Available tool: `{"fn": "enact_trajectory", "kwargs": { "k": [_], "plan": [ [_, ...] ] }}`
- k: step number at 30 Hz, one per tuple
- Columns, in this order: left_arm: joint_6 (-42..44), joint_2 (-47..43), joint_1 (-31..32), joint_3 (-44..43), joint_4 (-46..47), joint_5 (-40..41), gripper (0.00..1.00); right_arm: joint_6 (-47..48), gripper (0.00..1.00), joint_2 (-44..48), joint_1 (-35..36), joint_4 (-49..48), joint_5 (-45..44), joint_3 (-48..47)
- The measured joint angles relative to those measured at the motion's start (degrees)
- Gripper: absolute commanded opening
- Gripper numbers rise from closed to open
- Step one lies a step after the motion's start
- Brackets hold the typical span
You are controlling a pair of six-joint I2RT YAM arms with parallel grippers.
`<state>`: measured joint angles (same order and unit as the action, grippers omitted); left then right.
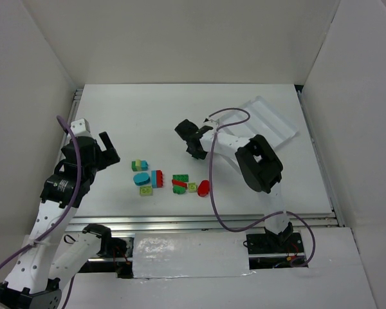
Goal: Sort the legos into containers by color
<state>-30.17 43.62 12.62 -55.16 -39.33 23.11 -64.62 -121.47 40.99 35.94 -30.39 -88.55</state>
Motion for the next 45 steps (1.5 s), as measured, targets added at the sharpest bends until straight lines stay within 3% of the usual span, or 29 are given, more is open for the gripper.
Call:
{"fn": "enact_trajectory", "kwargs": {
  "k": [8, 15, 21, 24, 25, 27, 28, 33, 34, 41, 43, 44, 45],
  "plan": [
    [0.04, 0.0, 0.0, 0.0, 0.02, -0.52, 1.0, 12.22, 0.0, 5.29, -2.25, -2.91, 3.87, -0.52],
    [0.04, 0.0, 0.0, 0.0, 0.04, -0.87, 0.99, 17.09, 0.02, 8.48, -14.47, -2.6, 4.31, -5.42],
    [0.09, 0.0, 0.0, 0.0, 0.24, -0.96, 1.0, 19.65, 0.23, 6.08, -17.92, -1.29, 4.39, -5.6],
    [0.09, 0.0, 0.0, 0.0, 0.39, -0.96, 1.0, 20.31, 0.24, 4.76, -17.25, -0.48, 4.46, -5.77],
    [0.09, 0.0, 0.0, 0.0, 0.39, -0.96, 0.99, 20.46, 0.29, 4.39, -17.09, -0.17, 4.5, -5.97],
    [0.11, 0.02, 0.0, 0.0, 0.42, -0.98, 1.0, 20.68, 0.54, 4.02, -16.96, -0.09, 4.55, -6.05],
    [0.13, 0.02, 0.0, 0.0, 0.39, -1.01, 0.99, 20.63, 0.61, 4.0, -16.92, 0.04, 4.57, -6.05],
    [0.17, 0.17, 0.0, 0.0, 0.42, -1.25, 1.0, 20.85, 0.71, 4.0, -16.85, 0.35, 4.35, -6.08],
    [0.17, 0.17, 0.0, 0.0, 0.42, -1.33, 1.0, 20.9, 0.87, 4.0, -16.83, 0.37, 4.35, -6.08],
    [0.15, 0.33, 0.0, 0.0, 0.39, -1.36, 0.99, 26.86, 0.88, 4.0, -13.38, -1.92, 7.65, -6.08],
    [0.15, 0.52, 0.0, 0.0, 0.44, -1.33, 1.0, 32.74, 0.92, 8.5, -9.07, -8.44, 12.07, 0.55],
    [0.15, 0.57, 0.0, 0.0, 0.42, -1.33, 1.0, 35.91, 1.0, 12.46, -5.9, -8.26, 15.17, 4.83],
    [0.15, 0.57, 0.0, 0.0, 0.37, -1.36, 0.99, 38.84, 0.99, 15.85, -2.64, -7.82, 18.23, 7.74]
  ]
}}
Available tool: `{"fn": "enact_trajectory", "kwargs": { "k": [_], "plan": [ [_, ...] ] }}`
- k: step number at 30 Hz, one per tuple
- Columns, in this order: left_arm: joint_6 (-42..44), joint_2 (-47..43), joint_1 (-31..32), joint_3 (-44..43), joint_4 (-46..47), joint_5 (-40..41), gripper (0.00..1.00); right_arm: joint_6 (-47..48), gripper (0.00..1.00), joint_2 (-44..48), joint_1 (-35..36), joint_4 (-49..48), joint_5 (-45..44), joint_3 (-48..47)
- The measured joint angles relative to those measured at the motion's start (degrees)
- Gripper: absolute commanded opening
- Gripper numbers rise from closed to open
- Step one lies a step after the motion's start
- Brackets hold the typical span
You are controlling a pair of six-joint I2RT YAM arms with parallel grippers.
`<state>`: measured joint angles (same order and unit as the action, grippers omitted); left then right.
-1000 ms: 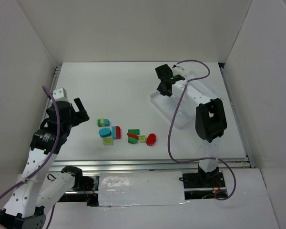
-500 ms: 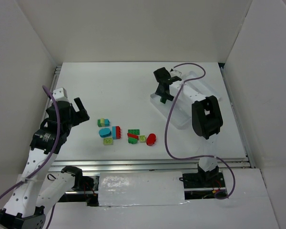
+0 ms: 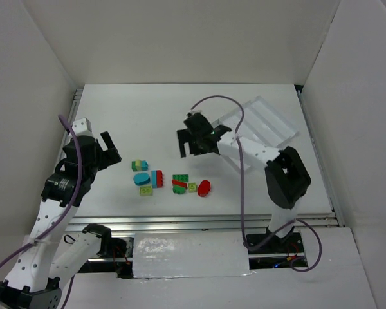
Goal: Sort the legos into containers by color
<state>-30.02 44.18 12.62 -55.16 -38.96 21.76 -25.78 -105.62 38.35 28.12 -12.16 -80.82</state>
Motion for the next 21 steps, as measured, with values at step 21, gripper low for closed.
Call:
{"fn": "enact_trajectory", "kwargs": {
  "k": [21],
  "plan": [
    [0.02, 0.35, 0.0, 0.0, 0.07, -0.5, 0.99, 31.78, 0.86, 3.63, 14.38, -4.85, 20.55, 8.41]
  ]
}}
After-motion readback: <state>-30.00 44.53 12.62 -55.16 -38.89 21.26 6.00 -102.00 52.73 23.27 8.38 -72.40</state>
